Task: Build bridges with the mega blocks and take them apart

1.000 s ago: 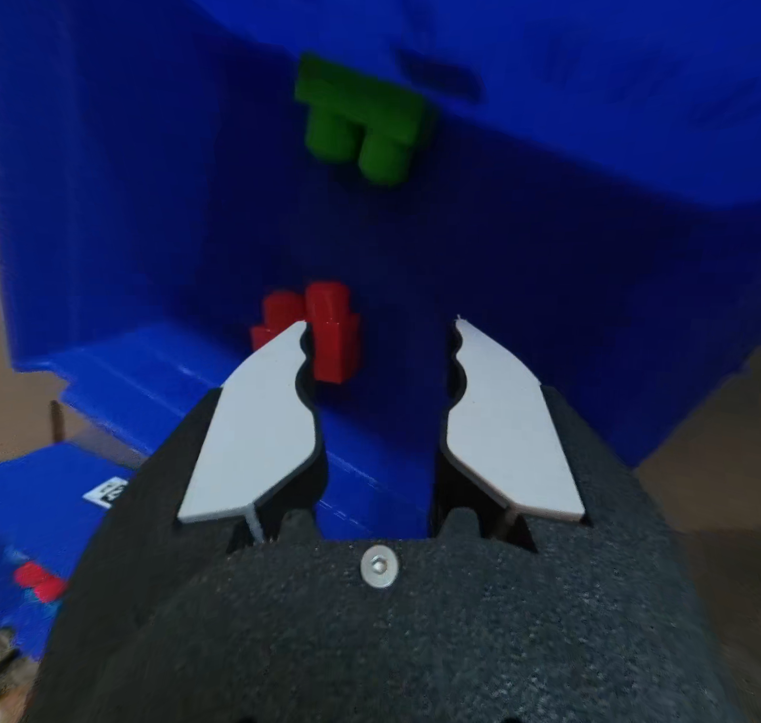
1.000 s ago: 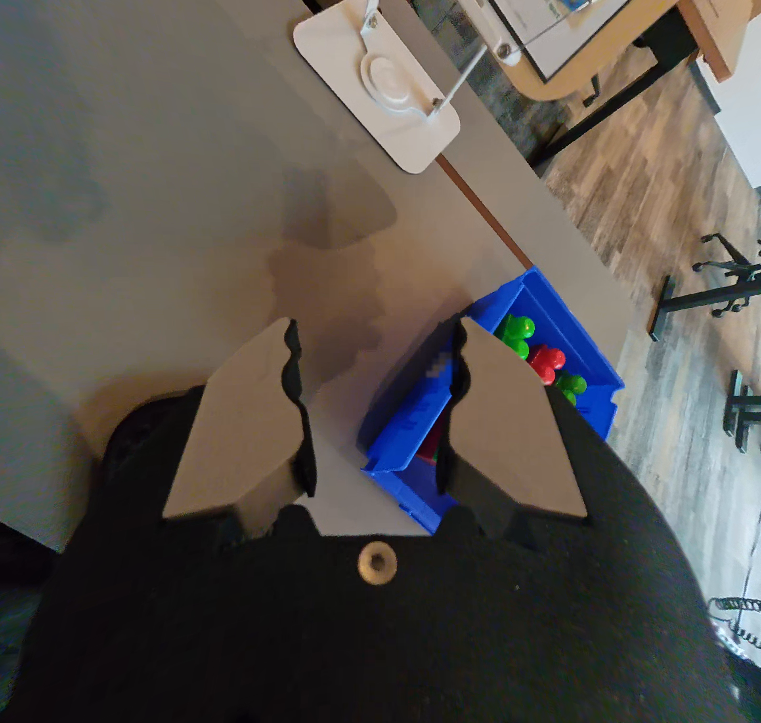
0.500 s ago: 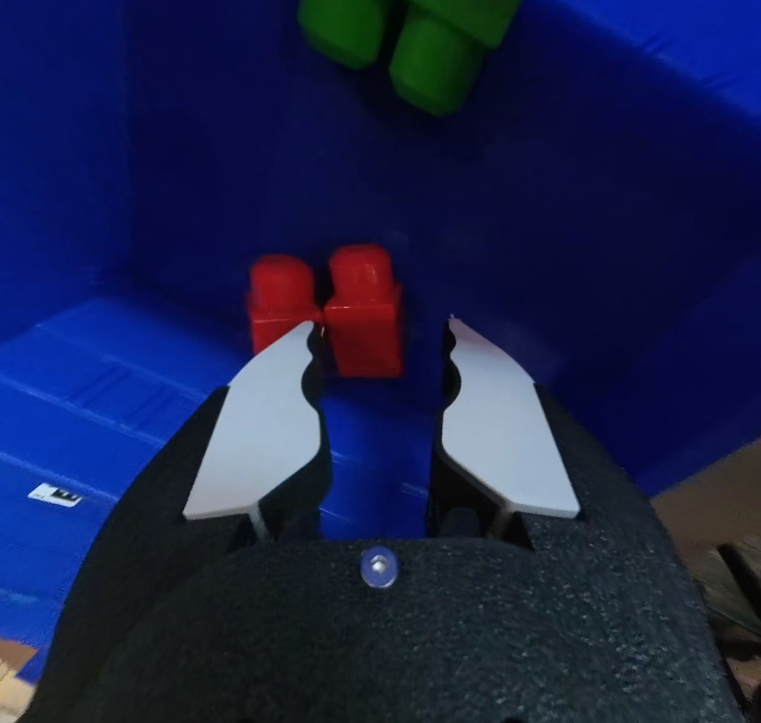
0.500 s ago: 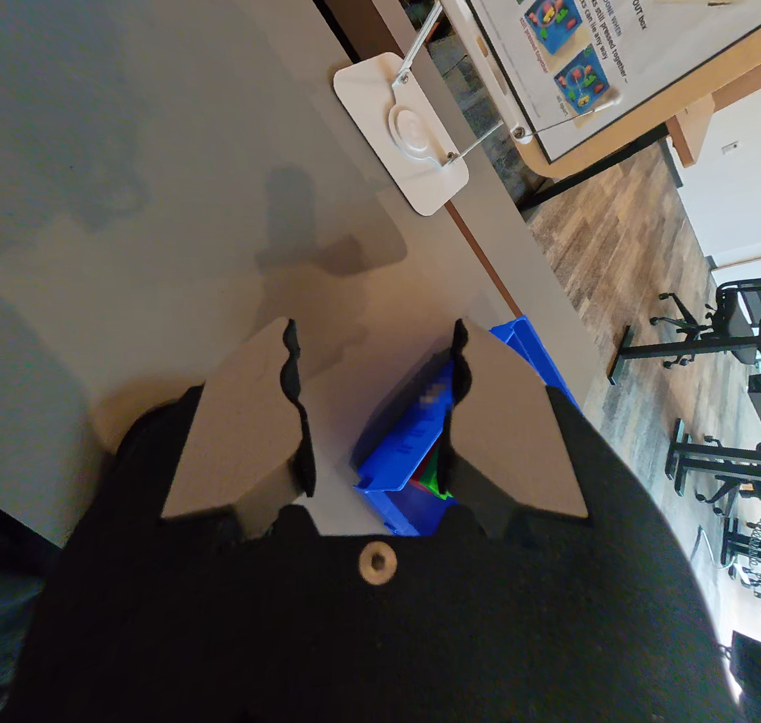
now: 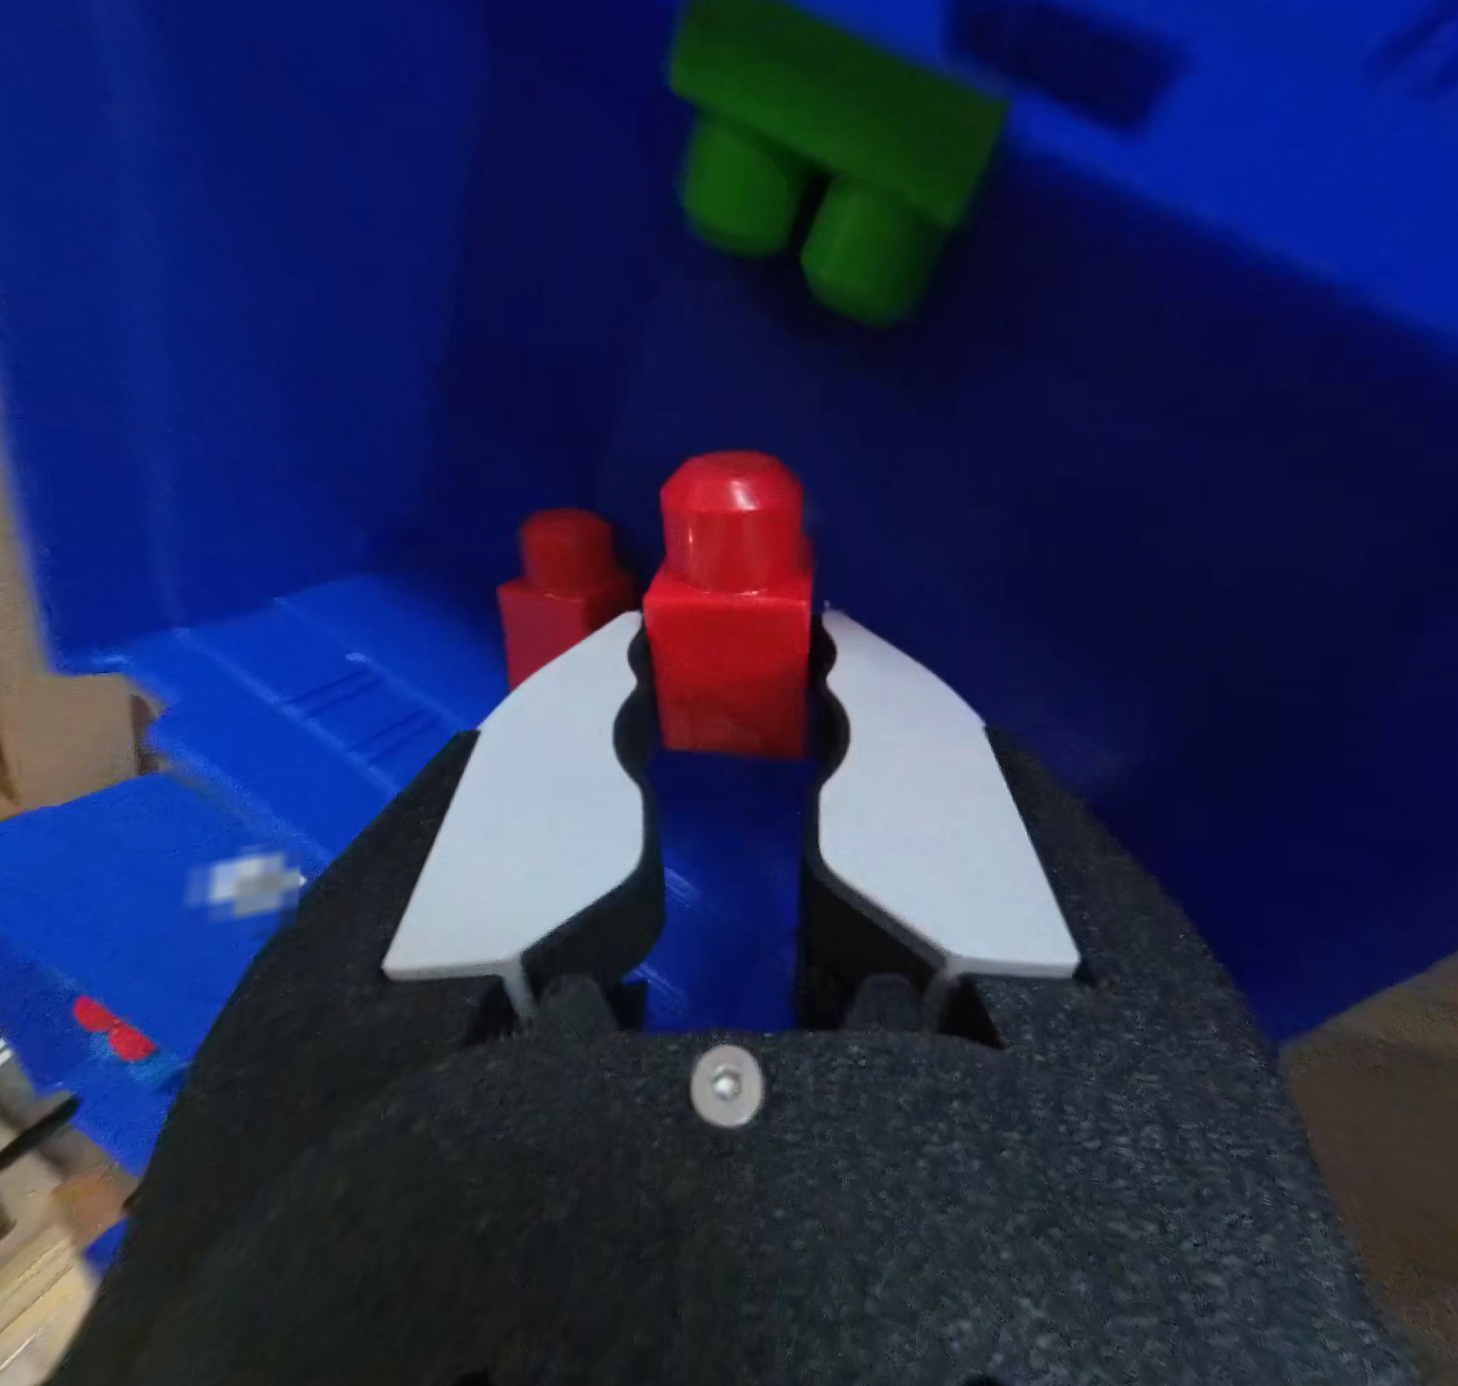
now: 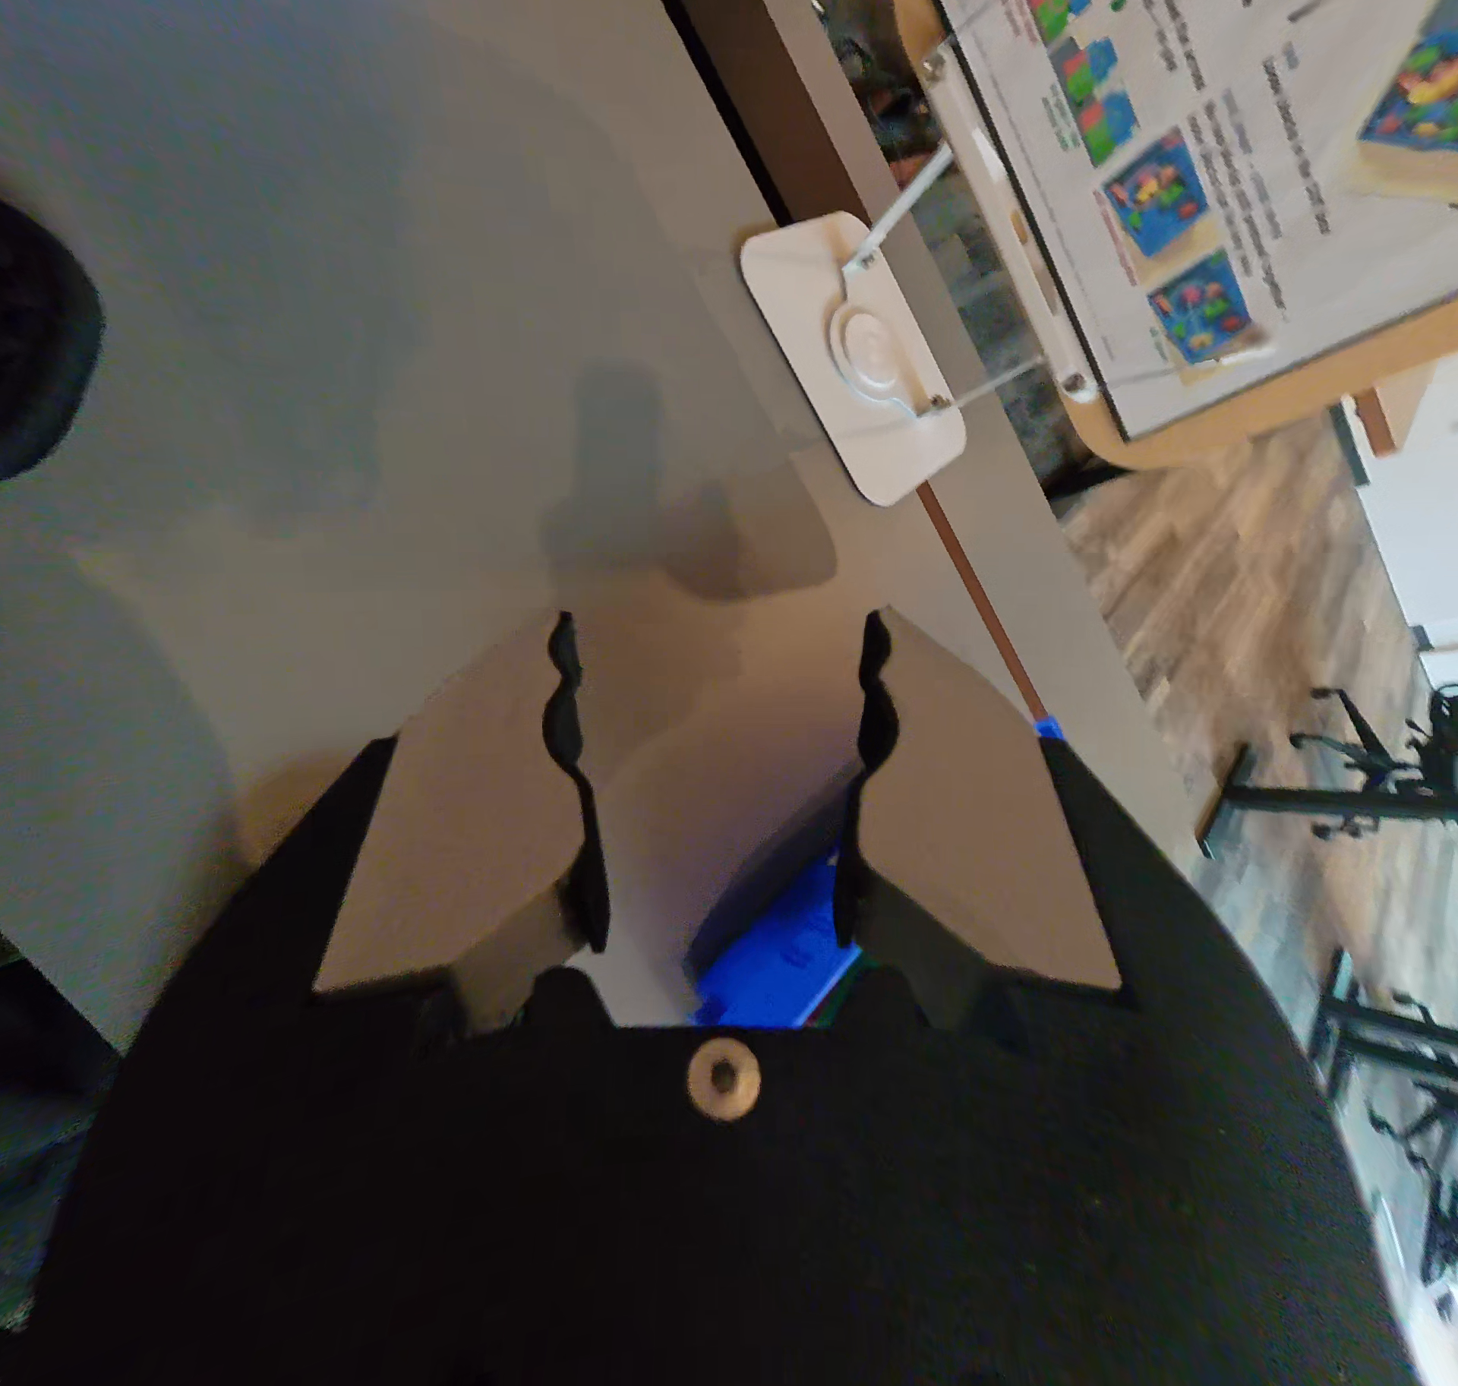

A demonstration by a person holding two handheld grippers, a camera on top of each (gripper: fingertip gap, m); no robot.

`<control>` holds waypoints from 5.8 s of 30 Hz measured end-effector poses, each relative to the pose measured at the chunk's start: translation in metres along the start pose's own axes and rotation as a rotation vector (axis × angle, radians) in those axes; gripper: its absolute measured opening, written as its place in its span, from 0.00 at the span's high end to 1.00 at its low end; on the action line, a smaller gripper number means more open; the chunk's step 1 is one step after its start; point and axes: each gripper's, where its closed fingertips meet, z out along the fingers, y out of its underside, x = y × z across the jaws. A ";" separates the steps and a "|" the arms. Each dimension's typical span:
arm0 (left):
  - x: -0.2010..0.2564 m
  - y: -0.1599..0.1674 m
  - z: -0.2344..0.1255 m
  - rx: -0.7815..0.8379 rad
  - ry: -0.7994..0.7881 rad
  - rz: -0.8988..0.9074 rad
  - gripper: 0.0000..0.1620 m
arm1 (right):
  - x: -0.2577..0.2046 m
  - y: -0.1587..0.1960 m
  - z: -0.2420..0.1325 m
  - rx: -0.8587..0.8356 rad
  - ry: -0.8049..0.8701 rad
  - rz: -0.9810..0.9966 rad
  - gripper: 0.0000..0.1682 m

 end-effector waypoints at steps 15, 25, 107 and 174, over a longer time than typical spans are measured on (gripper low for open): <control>0.087 -0.191 -0.156 1.043 0.004 -0.135 0.77 | -0.067 -0.075 0.036 0.268 -0.354 -0.143 0.63; 0.191 -0.271 -0.150 1.169 0.197 0.013 0.77 | -0.123 -0.106 0.049 0.314 -0.566 -0.298 0.66; -0.056 0.029 0.028 -0.391 -0.045 0.182 0.70 | -0.141 -0.013 0.087 0.002 -0.619 -0.383 0.76; 0.244 -0.307 -0.121 1.031 0.208 0.007 0.65 | -0.138 -0.053 0.073 0.100 -0.636 -0.495 0.83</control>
